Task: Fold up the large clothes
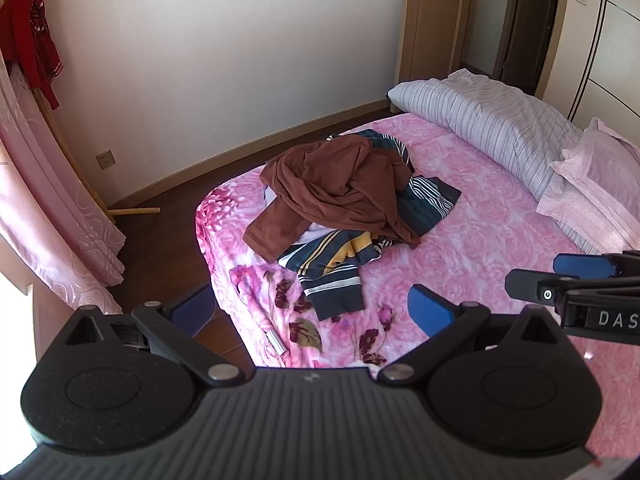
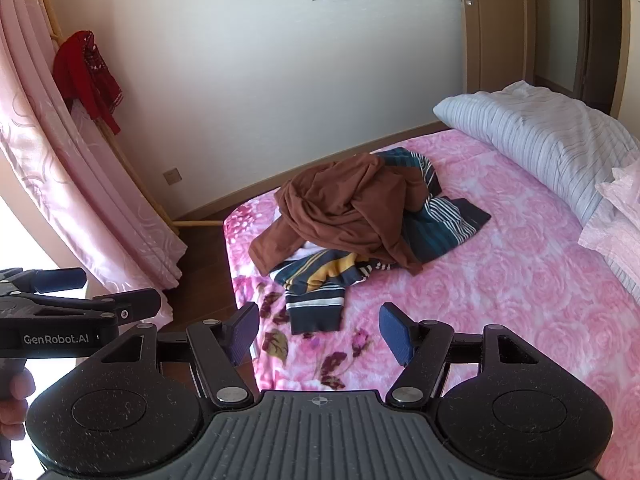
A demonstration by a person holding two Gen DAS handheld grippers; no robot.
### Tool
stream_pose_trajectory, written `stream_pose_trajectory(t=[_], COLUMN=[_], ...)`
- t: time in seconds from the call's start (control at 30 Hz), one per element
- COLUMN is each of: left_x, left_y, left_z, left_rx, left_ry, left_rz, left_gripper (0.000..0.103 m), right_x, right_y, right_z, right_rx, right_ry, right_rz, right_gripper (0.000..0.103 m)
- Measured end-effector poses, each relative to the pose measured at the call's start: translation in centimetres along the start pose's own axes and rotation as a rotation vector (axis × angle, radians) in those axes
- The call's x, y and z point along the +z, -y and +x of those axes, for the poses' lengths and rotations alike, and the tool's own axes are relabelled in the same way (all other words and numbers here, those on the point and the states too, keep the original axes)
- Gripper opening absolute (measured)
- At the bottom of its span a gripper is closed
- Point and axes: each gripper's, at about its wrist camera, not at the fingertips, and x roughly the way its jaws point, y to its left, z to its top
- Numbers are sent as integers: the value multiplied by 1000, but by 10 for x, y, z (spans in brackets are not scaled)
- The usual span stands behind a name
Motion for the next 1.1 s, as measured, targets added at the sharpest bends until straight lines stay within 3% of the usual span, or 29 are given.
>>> stream_pose_trajectory(t=[1.1], left_x=[-5], left_y=[22], left_z=[-6], left_rx=[7], left_ry=[-3], left_rz=[21], left_gripper=[101], right_x=[-8], right_y=[21], right_z=[-13], right_rx=[16], right_ry=[5], right_rz=[13], right_gripper=[63])
